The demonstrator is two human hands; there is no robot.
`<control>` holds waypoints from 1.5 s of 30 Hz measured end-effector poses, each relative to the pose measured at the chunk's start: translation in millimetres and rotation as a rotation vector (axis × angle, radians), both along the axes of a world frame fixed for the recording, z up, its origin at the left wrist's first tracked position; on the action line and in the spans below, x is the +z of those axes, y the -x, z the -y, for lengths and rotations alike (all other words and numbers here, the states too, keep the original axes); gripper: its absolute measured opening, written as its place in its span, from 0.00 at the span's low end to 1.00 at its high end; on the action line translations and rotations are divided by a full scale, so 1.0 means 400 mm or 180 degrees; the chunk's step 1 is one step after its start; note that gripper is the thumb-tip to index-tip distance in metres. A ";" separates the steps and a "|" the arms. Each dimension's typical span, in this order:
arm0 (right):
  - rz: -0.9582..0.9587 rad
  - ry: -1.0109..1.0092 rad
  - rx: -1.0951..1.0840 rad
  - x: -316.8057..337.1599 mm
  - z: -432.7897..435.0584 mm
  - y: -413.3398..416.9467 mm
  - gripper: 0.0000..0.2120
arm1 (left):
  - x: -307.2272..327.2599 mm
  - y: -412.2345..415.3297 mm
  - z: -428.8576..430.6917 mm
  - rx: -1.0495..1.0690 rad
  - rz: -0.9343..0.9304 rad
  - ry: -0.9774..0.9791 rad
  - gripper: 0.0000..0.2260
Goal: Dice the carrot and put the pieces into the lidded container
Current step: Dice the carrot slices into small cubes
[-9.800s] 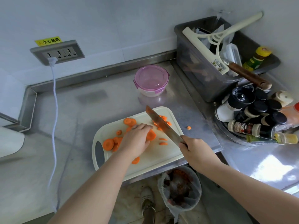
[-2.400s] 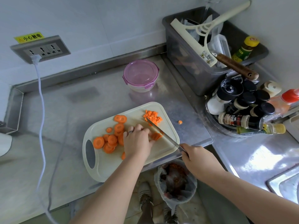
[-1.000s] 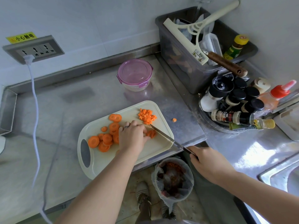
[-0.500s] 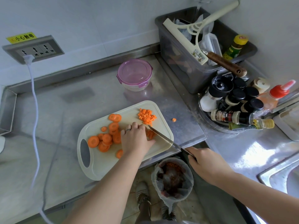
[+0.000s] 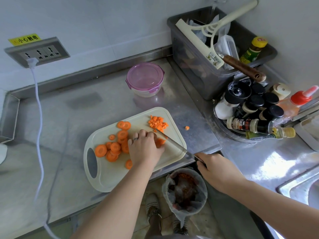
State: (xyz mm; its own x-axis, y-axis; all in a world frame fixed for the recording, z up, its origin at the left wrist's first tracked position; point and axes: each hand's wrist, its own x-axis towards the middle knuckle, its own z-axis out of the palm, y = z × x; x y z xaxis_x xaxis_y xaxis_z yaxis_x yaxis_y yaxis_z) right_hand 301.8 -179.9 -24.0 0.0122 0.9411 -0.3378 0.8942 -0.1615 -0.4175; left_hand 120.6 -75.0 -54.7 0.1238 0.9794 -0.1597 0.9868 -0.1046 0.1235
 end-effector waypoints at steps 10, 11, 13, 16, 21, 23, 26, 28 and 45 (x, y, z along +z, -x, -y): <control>-0.0089 0.0040 0.0046 -0.008 -0.006 0.033 0.11 | -0.004 0.040 -0.001 -0.0141 -0.0084 -0.0055 0.18; -0.0096 0.0056 0.0048 -0.007 -0.006 0.036 0.11 | -0.005 0.039 -0.002 -0.0135 -0.0074 -0.0047 0.18; -0.0113 0.0087 0.0037 -0.009 -0.007 0.039 0.10 | -0.006 0.038 -0.003 -0.0124 -0.0052 -0.0038 0.18; -0.0114 0.0142 0.0022 -0.012 -0.008 0.044 0.10 | -0.006 0.036 -0.005 -0.0107 -0.0059 -0.0052 0.17; -0.0078 0.0174 0.0021 -0.015 -0.009 0.049 0.12 | -0.006 0.031 -0.008 -0.0111 -0.0066 -0.0023 0.17; -0.0077 0.0172 0.0018 -0.015 -0.010 0.050 0.12 | -0.005 0.030 -0.009 -0.0112 -0.0077 -0.0024 0.17; -0.0056 0.0192 0.0043 -0.018 -0.010 0.051 0.13 | -0.005 0.027 -0.008 -0.0114 -0.0082 -0.0025 0.17; -0.0005 0.0249 0.0072 -0.022 -0.009 0.054 0.14 | -0.004 0.026 -0.009 -0.0123 -0.0089 -0.0027 0.17; 0.0203 0.0811 0.0133 -0.036 -0.035 0.056 0.12 | 0.001 0.019 -0.007 -0.0098 -0.0092 0.0037 0.18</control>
